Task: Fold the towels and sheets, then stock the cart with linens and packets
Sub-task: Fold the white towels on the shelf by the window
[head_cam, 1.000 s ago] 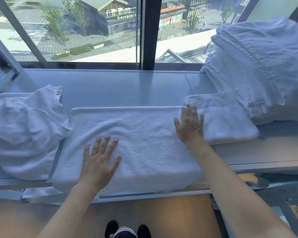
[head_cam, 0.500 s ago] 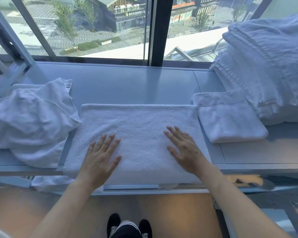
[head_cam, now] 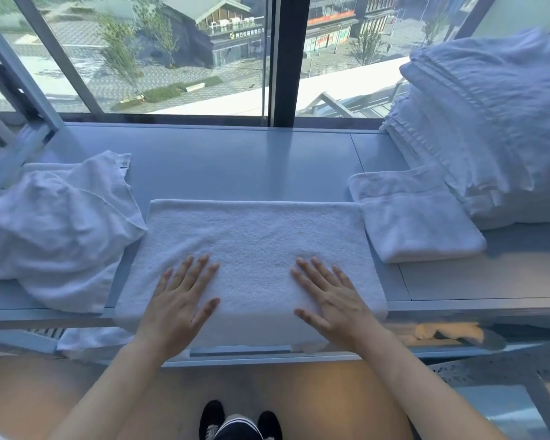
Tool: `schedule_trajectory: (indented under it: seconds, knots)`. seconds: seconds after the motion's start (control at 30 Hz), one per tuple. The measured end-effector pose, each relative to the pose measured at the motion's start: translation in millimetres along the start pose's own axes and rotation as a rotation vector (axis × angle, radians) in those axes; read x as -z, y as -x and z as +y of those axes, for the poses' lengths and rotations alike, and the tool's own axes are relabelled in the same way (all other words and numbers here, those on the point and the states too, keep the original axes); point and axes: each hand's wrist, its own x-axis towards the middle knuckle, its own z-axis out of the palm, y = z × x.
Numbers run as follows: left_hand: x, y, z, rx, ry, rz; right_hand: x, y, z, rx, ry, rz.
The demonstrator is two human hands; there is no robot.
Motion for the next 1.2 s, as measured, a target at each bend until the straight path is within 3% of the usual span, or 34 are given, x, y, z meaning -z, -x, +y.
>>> schedule_trajectory:
  seconds: [0.27,0.43,0.77,0.93,1.2]
  knots:
    - [2,14,-2,-0.105,-0.116,-0.058,-4,10,4,0.074,0.151,-0.05]
    - [1,18,2,-0.104,-0.159,-0.025,-9,14,2,0.094,0.237,0.059]
    - [-4,48,27,-0.105,0.029,0.437,-10,48,-19,0.136,0.156,0.406]
    - [19,85,28,-0.157,0.063,0.51,11,70,-43,0.017,0.083,0.428]
    - [62,183,11,-0.072,0.123,0.512,50,122,-99,-0.036,0.058,0.39]
